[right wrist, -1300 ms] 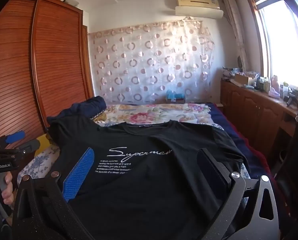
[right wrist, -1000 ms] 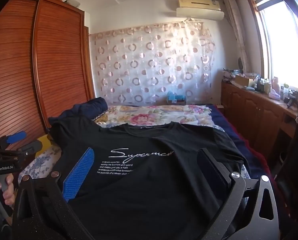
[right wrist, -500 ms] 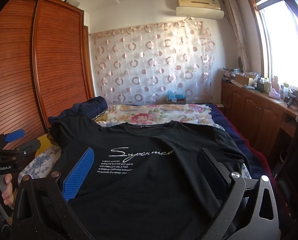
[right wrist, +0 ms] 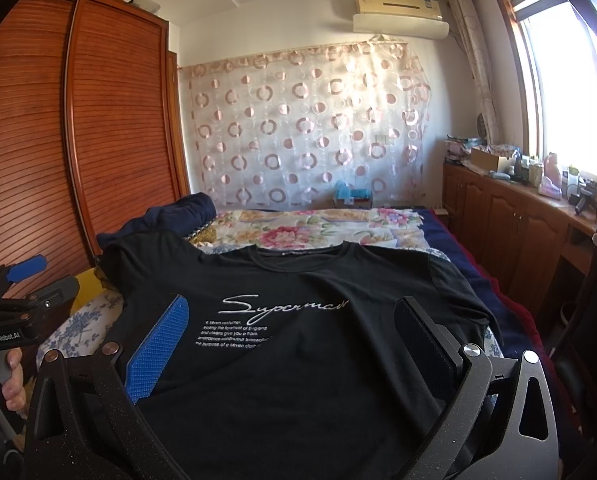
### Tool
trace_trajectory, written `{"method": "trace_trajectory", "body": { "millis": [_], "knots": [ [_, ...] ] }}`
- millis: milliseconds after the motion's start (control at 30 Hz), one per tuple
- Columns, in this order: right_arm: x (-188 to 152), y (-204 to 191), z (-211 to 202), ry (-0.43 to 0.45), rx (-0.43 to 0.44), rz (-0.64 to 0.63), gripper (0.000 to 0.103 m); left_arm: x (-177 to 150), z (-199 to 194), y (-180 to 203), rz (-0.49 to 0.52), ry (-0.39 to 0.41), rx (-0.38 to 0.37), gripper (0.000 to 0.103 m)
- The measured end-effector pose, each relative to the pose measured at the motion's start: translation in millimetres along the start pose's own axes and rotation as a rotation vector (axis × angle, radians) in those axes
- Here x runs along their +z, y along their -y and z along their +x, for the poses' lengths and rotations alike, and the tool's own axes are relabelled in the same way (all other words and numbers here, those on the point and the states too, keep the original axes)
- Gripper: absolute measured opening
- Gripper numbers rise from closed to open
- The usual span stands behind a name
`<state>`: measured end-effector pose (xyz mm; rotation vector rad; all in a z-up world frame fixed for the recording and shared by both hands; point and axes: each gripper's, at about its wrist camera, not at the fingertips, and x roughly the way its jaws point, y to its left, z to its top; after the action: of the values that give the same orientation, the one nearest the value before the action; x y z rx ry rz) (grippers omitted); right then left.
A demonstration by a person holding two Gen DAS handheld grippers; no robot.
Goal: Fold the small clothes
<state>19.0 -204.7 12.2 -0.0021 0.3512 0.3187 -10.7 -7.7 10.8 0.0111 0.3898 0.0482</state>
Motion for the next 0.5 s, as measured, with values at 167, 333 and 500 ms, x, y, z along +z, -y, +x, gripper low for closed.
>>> {"method": "trace_trajectory", "body": {
  "millis": [167,333,500],
  "knots": [
    [0.0,-0.1,0.2,-0.001,0.000,0.001,0.103,0.6,-0.4,-0.1,0.000,0.001,0.000,0.103],
    [0.1,0.0,0.3,0.000,0.000,0.000,0.103,3.1,-2.3,0.6,0.004,0.006,0.001,0.103],
    [0.2,0.1,0.4,0.000,0.000,-0.001,0.103,6.7,-5.1,1.3,0.008,0.014,0.003,0.103]
  ]
}}
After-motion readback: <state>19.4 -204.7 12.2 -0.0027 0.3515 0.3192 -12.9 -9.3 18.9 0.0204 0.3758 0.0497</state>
